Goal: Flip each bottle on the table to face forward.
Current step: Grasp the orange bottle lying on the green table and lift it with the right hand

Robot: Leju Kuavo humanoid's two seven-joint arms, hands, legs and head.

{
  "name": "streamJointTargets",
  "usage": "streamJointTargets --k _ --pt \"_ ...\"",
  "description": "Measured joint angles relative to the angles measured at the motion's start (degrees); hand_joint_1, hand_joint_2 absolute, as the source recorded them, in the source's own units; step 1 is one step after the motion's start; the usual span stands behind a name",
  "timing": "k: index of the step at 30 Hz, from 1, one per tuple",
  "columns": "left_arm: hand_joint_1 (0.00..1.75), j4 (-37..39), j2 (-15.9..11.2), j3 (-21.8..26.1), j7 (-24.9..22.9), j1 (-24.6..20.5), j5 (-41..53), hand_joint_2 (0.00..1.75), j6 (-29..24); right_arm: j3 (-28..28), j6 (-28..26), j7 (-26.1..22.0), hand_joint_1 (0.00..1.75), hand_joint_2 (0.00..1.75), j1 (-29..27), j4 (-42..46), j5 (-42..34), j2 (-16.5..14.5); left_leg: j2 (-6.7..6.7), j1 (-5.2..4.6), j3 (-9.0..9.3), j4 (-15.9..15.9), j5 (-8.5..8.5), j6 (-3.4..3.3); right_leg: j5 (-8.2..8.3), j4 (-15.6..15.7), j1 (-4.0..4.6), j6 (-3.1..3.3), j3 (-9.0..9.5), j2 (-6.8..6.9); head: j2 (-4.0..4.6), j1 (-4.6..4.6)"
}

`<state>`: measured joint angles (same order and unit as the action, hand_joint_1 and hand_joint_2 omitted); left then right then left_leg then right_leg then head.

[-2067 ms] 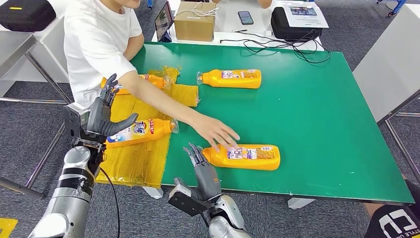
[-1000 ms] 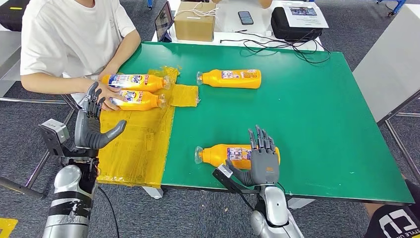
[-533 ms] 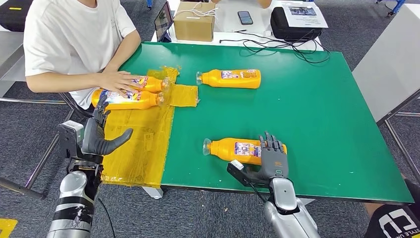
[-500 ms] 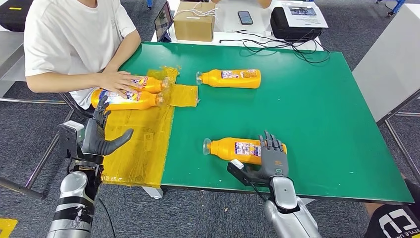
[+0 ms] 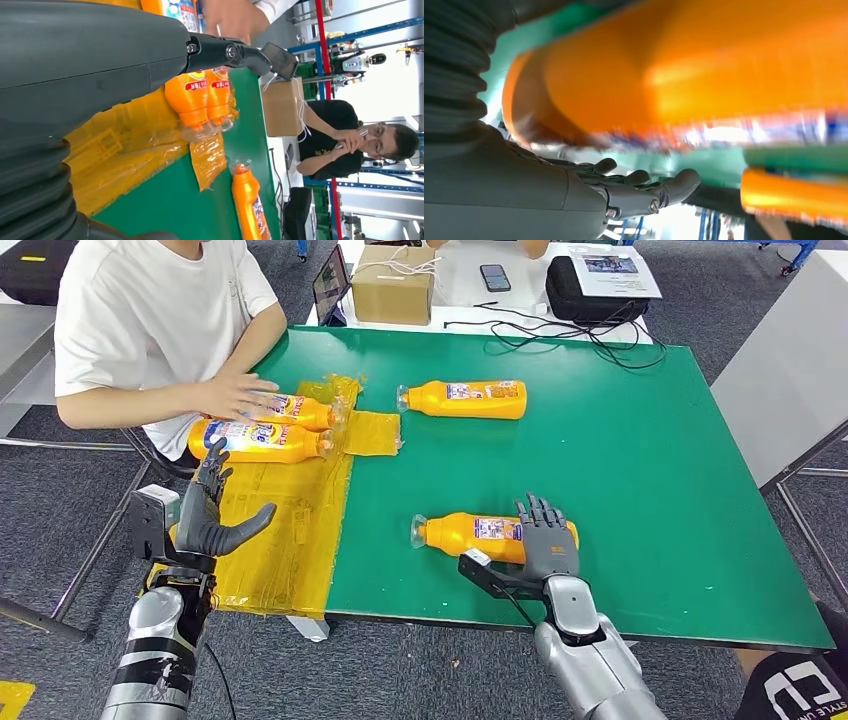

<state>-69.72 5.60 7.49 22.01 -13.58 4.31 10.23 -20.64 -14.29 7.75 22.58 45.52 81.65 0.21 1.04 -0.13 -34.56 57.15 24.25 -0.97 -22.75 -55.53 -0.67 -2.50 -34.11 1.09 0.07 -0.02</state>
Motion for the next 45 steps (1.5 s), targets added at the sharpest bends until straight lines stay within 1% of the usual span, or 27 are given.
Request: streamJointTargets --k 5,9,16,18,21,24,26,28,31,33,35,36,37,39,40,41,43,45 --pt "0.00 0.0 0.0 -0.1 -0.7 -0.1 -0.7 1.75 0.1 -1.3 3.5 -0.5 1.75 1.75 2.8 -3.9 -2.6 1.1 -0.01 0.00 0.18 0.0 -0.01 -0.02 0.00 0.0 0.00 0.00 0.15 0.01 0.00 0.01" --pt "0.00 0.0 0.0 -0.6 -1.7 -0.9 -0.7 1.75 0.0 -2.2 7.2 -1.1 1.75 1.75 5.3 -7.0 -5.3 2.8 -0.03 0.00 0.41 0.0 -0.01 -0.03 -0.01 0.0 -0.01 0.00 0.26 0.01 0.00 -0.01" --pt "0.00 0.9 0.0 -1.1 -1.9 -1.9 -1.0 1.75 -0.7 -2.9 8.5 -2.4 1.75 1.75 7.6 -10.4 -8.4 5.3 -0.23 0.00 0.88 0.0 0.12 -0.09 -0.16 0.2 -0.02 -0.12 0.32 0.11 0.00 0.00" --pt "0.00 1.3 0.0 -1.2 -1.9 -2.1 -1.4 1.75 -0.8 -3.0 9.0 -4.5 1.75 1.75 8.1 -11.1 -10.5 5.8 -0.23 0.00 0.95 0.0 0.12 -0.10 -0.15 0.2 -0.02 -0.13 0.40 0.11 0.00 0.01" --pt "0.00 2.1 -0.2 -1.5 -1.8 -2.7 -1.9 1.75 -0.6 -3.0 10.0 -9.3 1.75 1.75 8.9 -12.0 -14.6 6.6 -0.21 0.01 1.07 0.0 0.12 -0.11 -0.14 0.3 -0.01 -0.14 0.56 0.10 0.00 0.01" --pt "0.00 3.0 -0.4 -2.1 -1.4 -3.3 -2.4 1.75 0.0 -2.2 9.9 -15.8 1.75 1.75 9.1 -12.5 -20.2 7.1 -0.19 0.02 1.17 0.0 0.14 -0.12 -0.12 0.3 -0.01 -0.15 0.70 0.08 0.00 0.01" --pt "0.00 3.4 -0.7 -2.8 -1.1 -3.6 -2.7 1.75 0.1 -1.3 8.2 -19.7 1.75 1.75 8.6 -12.5 -24.0 7.1 -0.18 0.02 1.16 0.0 0.14 -0.13 -0.06 0.4 -0.01 -0.13 1.02 0.08 0.00 0.03" --pt "0.00 3.7 -0.8 -3.4 -1.2 -3.5 -2.9 1.75 0.1 -0.6 5.9 -21.8 1.75 1.75 7.8 -12.2 -26.7 6.7 -0.03 0.02 1.14 0.0 0.13 -0.13 0.04 0.4 -0.01 -0.09 1.26 0.02 0.00 0.01" --pt "0.00 4.3 -0.7 -4.8 -1.9 -2.9 -3.4 1.75 0.6 0.9 1.7 -26.5 1.75 1.75 5.3 -9.7 -32.8 5.2 0.13 0.03 1.13 0.0 0.13 -0.13 0.09 0.4 0.02 -0.08 1.22 -0.05 0.00 0.01" --pt "0.00 4.8 0.1 -6.1 -0.7 -1.3 -3.3 1.75 -0.3 2.4 -2.6 -30.3 1.74 1.75 2.0 -5.5 -37.8 3.4 0.11 0.04 1.04 0.0 0.14 -0.12 0.07 0.3 0.03 -0.08 1.13 -0.05 0.00 -0.01" --pt "0.00 4.8 2.2 -7.2 0.4 1.3 -5.7 1.75 -0.6 3.4 -6.5 -32.8 1.63 1.75 -2.1 0.4 -41.8 1.5 0.05 0.04 0.81 0.0 0.14 -0.11 0.04 0.3 0.04 -0.09 0.94 -0.02 0.00 -0.03" --pt "0.00 4.7 3.7 -7.8 0.2 2.7 -8.3 1.75 0.0 3.8 -8.1 -33.6 1.57 1.75 -4.1 3.5 -43.2 0.5 -0.01 0.04 0.67 0.0 0.13 -0.11 0.02 0.3 0.03 -0.09 0.81 0.00 0.00 -0.03" --pt "0.00 4.6 5.2 -8.6 -0.2 4.1 -11.1 1.75 0.6 4.1 -9.5 -34.0 1.57 1.75 -5.8 6.5 -44.1 -0.3 -0.05 0.04 0.52 0.0 0.13 -0.11 0.00 0.3 0.03 -0.09 0.69 0.02 0.00 -0.03" --pt "0.00 4.4 8.0 -10.7 -0.6 7.1 -15.2 1.75 0.7 4.3 -12.5 -34.3 1.67 1.75 -8.4 11.8 -44.4 -1.7 -0.09 0.03 0.25 0.0 0.13 -0.11 0.00 0.3 0.02 -0.09 0.44 0.04 0.00 -0.02" --pt "0.00 4.3 9.1 -12.2 -0.6 8.3 -15.8 1.75 -0.2 4.4 -14.0 -34.2 1.73 1.75 -9.4 13.8 -43.8 -2.2 -0.11 0.02 0.13 0.0 0.13 -0.12 0.00 0.3 0.01 -0.09 0.34 0.05 0.00 -0.02" --pt "0.00 4.2 9.7 -13.9 -0.7 9.3 -15.2 1.75 -1.5 4.4 -15.7 -33.9 1.75 1.75 -10.1 15.5 -42.6 -2.5 -0.13 0.01 0.04 0.0 0.13 -0.12 0.00 0.3 -0.01 -0.09 0.26 0.06 0.00 -0.01" --pt "0.00 4.2 10.1 -17.5 -0.7 10.6 -11.6 1.75 -4.5 4.4 -18.7 -33.4 1.75 1.75 -11.0 17.5 -40.2 -2.9 -0.19 -0.06 -0.07 0.0 0.14 -0.13 0.00 0.3 -0.06 -0.10 0.17 0.10 0.00 -0.01" --pt "0.00 4.4 10.1 -20.9 0.1 11.2 -7.5 1.75 -6.1 4.5 -19.9 -33.1 1.75 1.75 -11.5 18.8 -39.6 -3.3 -0.20 -0.11 -0.10 0.0 0.15 -0.14 0.00 0.3 -0.11 -0.11 0.14 0.10 0.00 -0.01"
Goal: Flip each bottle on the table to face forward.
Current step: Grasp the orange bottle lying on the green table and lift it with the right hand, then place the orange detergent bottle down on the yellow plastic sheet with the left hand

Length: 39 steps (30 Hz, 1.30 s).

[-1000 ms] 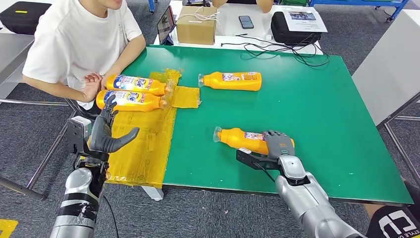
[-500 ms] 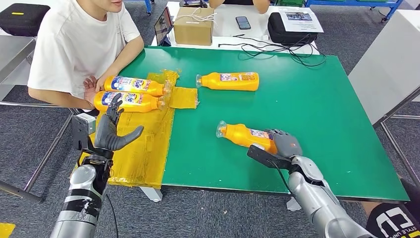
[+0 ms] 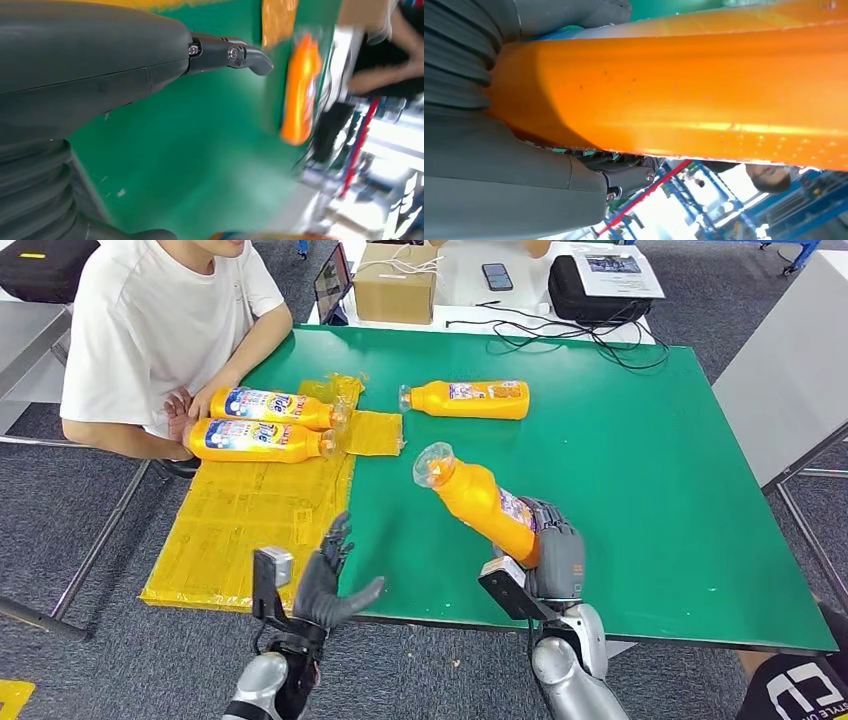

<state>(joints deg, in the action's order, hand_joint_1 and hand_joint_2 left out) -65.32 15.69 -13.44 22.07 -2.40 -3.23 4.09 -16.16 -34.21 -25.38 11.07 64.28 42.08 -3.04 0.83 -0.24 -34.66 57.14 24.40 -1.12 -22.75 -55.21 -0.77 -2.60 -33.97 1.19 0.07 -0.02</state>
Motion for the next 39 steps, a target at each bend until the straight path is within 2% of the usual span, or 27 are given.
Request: streamJointTargets --k 5,11,16,20,25,30,39 --pt "0.00 -0.2 -0.3 -6.0 3.8 0.6 6.9 1.75 0.0 -0.1 1.3 -0.2 1.75 1.75 -0.4 1.1 0.0 -1.5 0.00 0.00 0.00 0.0 0.01 -0.02 0.00 0.0 0.02 0.00 -0.03 -0.01 0.00 -0.02" --pt "0.00 -2.2 -0.6 -9.0 5.0 1.4 8.5 1.75 1.7 -1.6 4.0 -0.7 1.75 1.75 -0.8 0.5 0.7 -3.8 0.01 0.09 -0.01 0.0 0.01 -0.01 0.00 0.0 0.08 0.00 -0.05 -0.01 0.00 0.00" --pt "0.00 -3.5 -0.1 -8.7 2.9 1.2 5.4 1.75 2.3 -5.8 4.6 -2.4 1.75 1.75 -2.0 -1.5 0.7 -7.4 0.02 0.12 -0.03 0.0 0.01 0.00 -0.03 0.0 0.11 0.02 -0.08 -0.01 0.00 -0.02" --pt "0.00 -3.7 0.3 -8.0 2.1 1.1 4.1 1.75 2.6 -8.0 4.3 -3.1 1.75 1.75 -2.3 -2.6 0.0 -9.2 0.02 0.13 -0.04 0.0 0.00 0.00 -0.03 0.0 0.11 0.02 -0.08 -0.01 0.00 0.00" --pt "0.00 -3.7 0.5 -7.3 1.5 1.0 1.8 1.75 3.1 -9.4 4.0 -4.1 1.75 1.75 -2.6 -3.5 -1.0 -10.2 0.02 0.11 -0.04 0.0 0.00 0.00 -0.03 0.0 0.09 0.01 -0.08 0.00 0.00 0.00" --pt "0.00 -3.7 1.0 -6.8 0.8 0.0 -3.6 1.75 3.7 -12.5 0.6 -7.1 1.75 1.75 -3.2 -3.8 -3.5 -12.0 0.02 0.13 -0.04 0.0 0.00 0.01 -0.03 0.0 0.12 0.02 -0.10 -0.01 0.00 -0.02" --pt "0.00 -4.7 1.2 -6.9 1.1 -0.7 -7.6 1.75 4.5 -16.5 -1.1 -6.5 1.75 1.75 -2.1 -5.0 -4.4 -12.3 0.02 0.14 -0.04 0.0 -0.01 0.01 -0.03 0.0 0.12 0.02 -0.09 -0.01 0.00 0.01"
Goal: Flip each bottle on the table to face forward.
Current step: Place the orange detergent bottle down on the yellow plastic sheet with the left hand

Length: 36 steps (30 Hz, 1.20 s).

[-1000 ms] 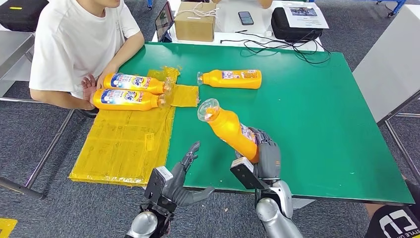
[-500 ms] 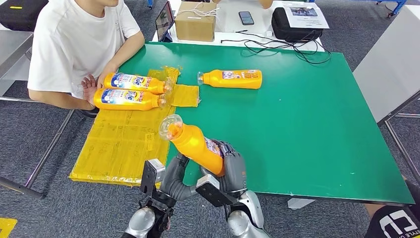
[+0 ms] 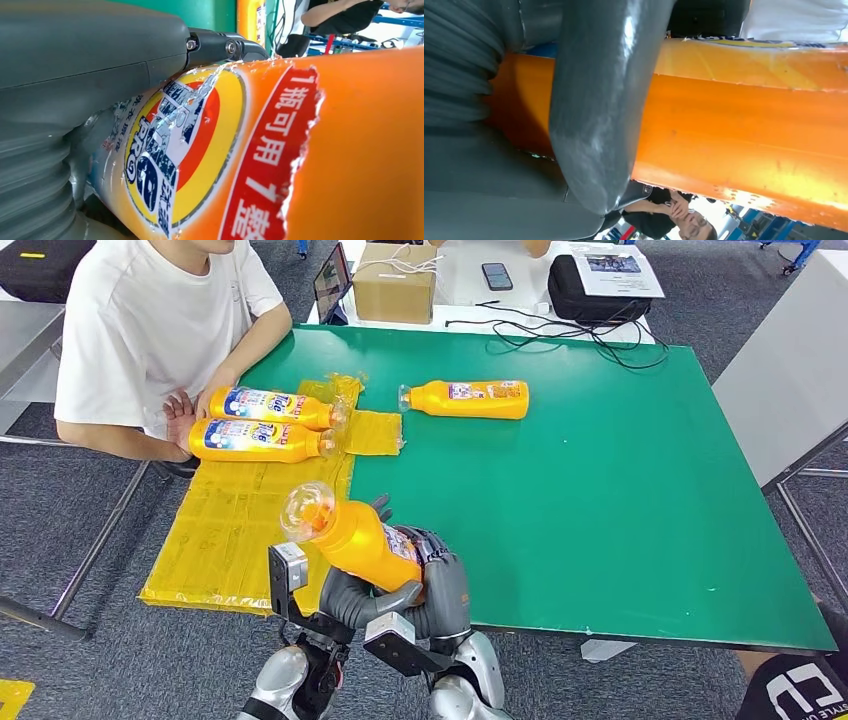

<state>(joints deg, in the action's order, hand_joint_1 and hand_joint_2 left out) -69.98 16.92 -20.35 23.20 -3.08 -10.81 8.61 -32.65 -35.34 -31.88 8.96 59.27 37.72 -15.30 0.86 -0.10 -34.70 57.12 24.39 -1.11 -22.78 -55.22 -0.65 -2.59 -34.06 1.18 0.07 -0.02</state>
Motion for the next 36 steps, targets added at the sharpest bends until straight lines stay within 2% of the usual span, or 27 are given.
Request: streamJointTargets --k 5,6,9,10,19,23,31,36 --pt "0.00 -0.4 0.0 0.1 -0.7 0.0 -2.9 1.75 1.1 -1.0 0.3 0.3 1.75 1.75 0.8 -1.4 0.3 -0.2 0.00 0.00 0.00 0.0 0.00 0.00 0.00 0.0 0.00 0.00 -0.01 0.00 0.00 -0.01" --pt "0.34 -0.5 0.0 0.1 -1.1 0.0 -3.6 1.75 1.4 -1.2 0.2 0.3 1.68 1.75 1.0 -1.8 0.4 -0.3 0.00 0.00 0.00 0.0 0.00 0.00 0.00 0.0 0.00 0.00 -0.01 -0.01 0.00 -0.01" --pt "1.65 -0.5 0.0 0.4 -1.7 0.0 -5.1 1.75 2.1 -1.8 -0.4 0.5 0.77 1.75 1.6 -3.3 0.8 -0.6 0.00 0.00 0.00 0.0 0.00 0.00 0.00 0.0 0.01 0.00 -0.03 -0.01 0.00 -0.01" --pt "1.75 -0.5 0.0 0.5 -1.8 -0.1 -5.3 1.75 2.1 -1.9 -0.6 0.7 0.52 1.75 1.9 -3.8 1.0 -0.7 0.00 0.00 0.00 0.0 0.00 0.00 0.00 0.0 0.01 0.00 -0.03 -0.01 0.00 -0.01" --pt "1.75 -0.5 -0.3 1.5 -2.4 0.0 -6.1 1.75 2.3 -3.1 -2.5 1.1 0.52 1.75 2.9 -7.1 2.6 -1.0 0.00 0.00 -0.01 0.0 0.00 0.00 0.00 0.0 0.00 0.00 -0.03 -0.01 0.00 -0.01" --pt "1.75 -0.5 -0.3 1.8 -2.4 0.0 -6.2 1.75 2.3 -3.3 -2.5 1.1 0.00 0.00 3.1 -7.5 2.6 -1.1 0.00 0.00 -0.01 0.0 0.00 0.00 0.00 0.0 0.00 0.00 -0.03 -0.01 0.00 -0.01" --pt "1.75 -1.0 -0.8 2.9 -3.9 0.6 -8.6 1.75 3.9 -3.3 -4.3 1.3 0.00 0.00 3.2 -8.5 3.5 -1.5 0.01 0.00 -0.01 0.0 0.00 0.00 0.00 0.0 0.01 0.00 -0.04 -0.01 0.00 0.00" --pt "1.75 -0.4 -0.9 3.6 -4.4 -0.5 -8.6 1.75 4.2 -2.8 -4.5 1.9 0.00 0.00 3.2 -8.4 4.5 -1.4 0.01 0.00 -0.01 0.0 0.00 0.00 0.00 0.0 0.00 0.00 -0.06 -0.01 0.00 0.00"
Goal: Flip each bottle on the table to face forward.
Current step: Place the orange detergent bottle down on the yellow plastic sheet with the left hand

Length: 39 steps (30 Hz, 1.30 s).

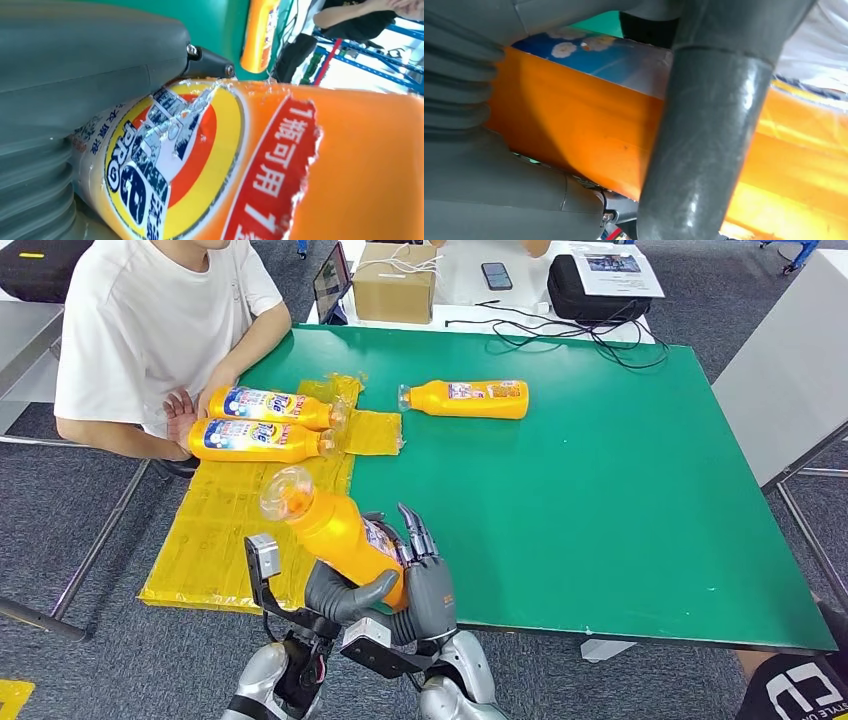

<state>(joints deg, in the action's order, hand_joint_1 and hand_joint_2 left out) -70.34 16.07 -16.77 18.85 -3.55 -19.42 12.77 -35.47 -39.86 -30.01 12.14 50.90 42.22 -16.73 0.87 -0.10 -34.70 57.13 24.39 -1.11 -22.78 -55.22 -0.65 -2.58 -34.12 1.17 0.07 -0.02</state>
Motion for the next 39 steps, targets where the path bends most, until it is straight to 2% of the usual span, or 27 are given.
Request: streamJointTargets --k 2,8,14,17,19,23,30,33,36,39 --pt "1.75 0.9 -0.3 0.2 1.0 -1.4 3.2 1.75 -2.7 0.7 -0.1 0.0 0.00 0.00 -0.3 0.6 0.8 0.0 -0.01 0.00 -0.01 0.0 -0.01 -0.01 0.01 0.0 0.00 0.00 0.01 0.01 0.00 0.00" --pt "1.75 5.3 -3.0 3.2 5.9 -8.2 22.5 1.75 -17.9 1.7 -0.1 0.0 0.00 0.00 -1.1 2.1 1.0 0.3 0.10 0.02 0.02 0.0 -0.03 0.01 0.04 0.0 0.03 0.02 0.01 -0.02 0.00 -0.01" --pt "1.75 14.9 -8.5 7.1 2.2 -16.5 50.3 1.75 -33.8 1.3 0.6 0.2 0.00 0.00 -1.1 2.5 0.0 0.4 0.12 0.09 0.02 0.0 -0.07 0.05 0.04 -0.1 0.06 0.03 0.00 -0.05 0.00 0.00" --pt "1.75 22.2 -12.0 8.1 -0.3 -21.6 61.9 1.75 -38.8 0.7 1.5 0.2 0.00 0.00 -1.1 2.8 -0.5 0.5 0.16 0.10 0.02 0.0 -0.10 0.06 0.04 -0.1 0.06 0.04 0.00 -0.06 0.00 0.01" --pt "1.75 26.4 -13.8 8.7 -1.5 -24.3 66.0 1.75 -39.6 0.5 1.9 0.2 0.00 0.00 -1.1 3.0 -0.6 0.6 0.17 0.10 0.01 0.0 -0.12 0.06 0.04 -0.1 0.06 0.04 0.00 -0.06 0.00 0.01" --pt "1.75 31.9 -16.0 9.4 -2.5 -27.5 67.8 1.75 -39.6 0.2 2.1 0.2 0.00 0.00 -1.1 3.0 -0.9 0.6 0.17 0.09 -0.01 0.0 -0.12 0.06 0.04 -0.1 0.05 0.04 -0.01 -0.05 0.00 0.02" --pt "1.75 36.0 -17.5 9.6 -2.7 -29.4 68.1 1.75 -39.6 -0.2 2.1 0.2 0.00 0.00 -1.0 3.0 -0.9 0.6 0.15 0.08 -0.04 0.0 -0.12 0.06 0.04 -0.1 0.04 0.04 -0.04 -0.05 0.00 0.02" --pt "1.75 37.0 -17.9 9.6 -4.3 -29.8 70.1 1.75 -39.6 -0.4 2.2 0.2 0.00 0.00 -1.0 3.0 -0.9 0.6 0.15 0.08 -0.04 0.0 -0.12 0.07 0.04 -0.1 0.05 0.04 -0.04 -0.05 0.00 0.02" --pt "1.75 38.4 -18.9 9.5 -5.7 -30.2 74.0 1.75 -37.0 -1.0 2.4 0.1 0.00 0.00 -0.9 3.0 -0.8 0.6 0.19 0.08 -0.03 0.0 -0.12 0.07 0.04 -0.1 0.05 0.04 -0.06 -0.08 0.00 0.02" --pt "1.75 39.9 -20.1 9.1 -4.3 -30.6 77.6 1.75 -31.8 -1.6 2.4 -0.5 0.00 0.00 -0.7 3.0 -1.2 0.6 0.20 0.09 -0.02 0.0 -0.13 0.07 0.04 -0.1 0.05 0.04 -0.09 -0.08 0.00 0.02"
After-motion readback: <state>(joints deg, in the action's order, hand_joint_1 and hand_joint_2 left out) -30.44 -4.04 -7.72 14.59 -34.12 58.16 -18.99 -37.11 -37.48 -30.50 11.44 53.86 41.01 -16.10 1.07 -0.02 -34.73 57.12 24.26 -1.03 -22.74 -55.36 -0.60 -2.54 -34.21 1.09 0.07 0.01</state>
